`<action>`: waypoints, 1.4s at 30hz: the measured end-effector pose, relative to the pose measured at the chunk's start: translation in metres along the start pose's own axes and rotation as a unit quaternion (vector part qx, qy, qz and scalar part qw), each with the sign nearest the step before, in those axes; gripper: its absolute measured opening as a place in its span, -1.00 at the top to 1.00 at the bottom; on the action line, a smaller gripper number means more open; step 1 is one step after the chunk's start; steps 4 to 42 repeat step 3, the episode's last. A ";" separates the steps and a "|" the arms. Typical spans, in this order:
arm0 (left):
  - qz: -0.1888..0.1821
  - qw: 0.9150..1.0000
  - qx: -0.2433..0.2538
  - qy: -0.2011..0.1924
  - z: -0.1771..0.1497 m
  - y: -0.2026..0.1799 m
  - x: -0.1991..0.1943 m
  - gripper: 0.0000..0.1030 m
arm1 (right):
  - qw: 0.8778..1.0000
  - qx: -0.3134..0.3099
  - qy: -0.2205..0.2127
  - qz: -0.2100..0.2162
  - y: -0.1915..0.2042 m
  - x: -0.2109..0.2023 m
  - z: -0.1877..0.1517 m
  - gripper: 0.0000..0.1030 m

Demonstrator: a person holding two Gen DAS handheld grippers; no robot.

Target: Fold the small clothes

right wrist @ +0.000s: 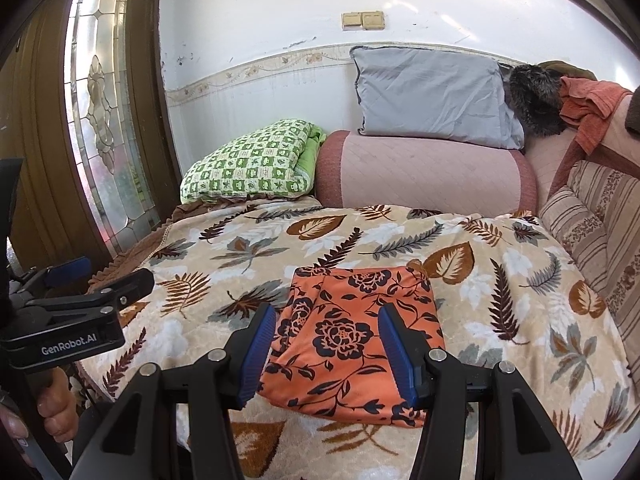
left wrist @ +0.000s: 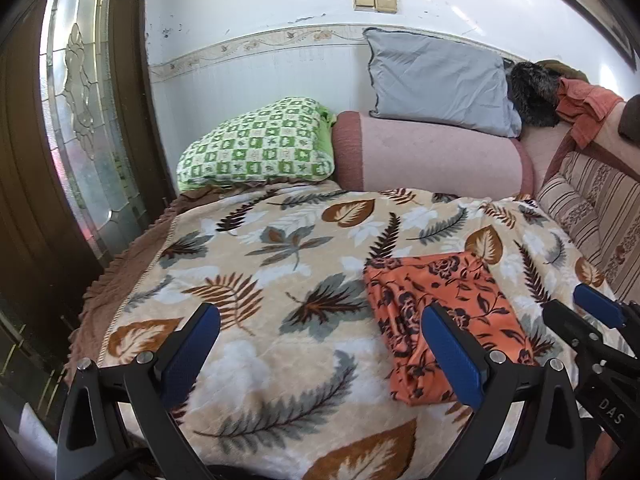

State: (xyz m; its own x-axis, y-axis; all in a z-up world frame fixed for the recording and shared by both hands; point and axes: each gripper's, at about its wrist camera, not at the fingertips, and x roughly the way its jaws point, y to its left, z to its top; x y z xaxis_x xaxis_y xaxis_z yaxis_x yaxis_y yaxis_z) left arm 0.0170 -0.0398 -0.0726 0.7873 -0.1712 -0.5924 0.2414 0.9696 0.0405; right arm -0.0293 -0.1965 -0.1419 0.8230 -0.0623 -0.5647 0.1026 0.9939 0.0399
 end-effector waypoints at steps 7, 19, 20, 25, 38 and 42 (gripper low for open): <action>-0.013 1.000 -0.010 0.013 0.005 0.001 0.017 -0.95 | 1.000 -0.007 0.001 -0.001 -0.004 0.009 0.005 -0.12; -0.013 1.000 -0.010 0.013 0.005 0.001 0.017 -0.95 | 1.000 -0.007 0.001 -0.001 -0.004 0.009 0.005 -0.12; -0.013 1.000 -0.010 0.013 0.005 0.001 0.017 -0.95 | 1.000 -0.007 0.001 -0.001 -0.004 0.009 0.005 -0.12; -0.013 1.000 -0.010 0.013 0.005 0.001 0.017 -0.95 | 1.000 -0.007 0.001 -0.001 -0.004 0.009 0.005 -0.12; -0.013 1.000 -0.010 0.013 0.005 0.001 0.017 -0.95 | 1.000 -0.007 0.001 -0.001 -0.004 0.009 0.005 -0.12; -0.013 1.000 -0.010 0.013 0.005 0.001 0.017 -0.95 | 1.000 -0.007 0.001 -0.001 -0.004 0.009 0.005 -0.12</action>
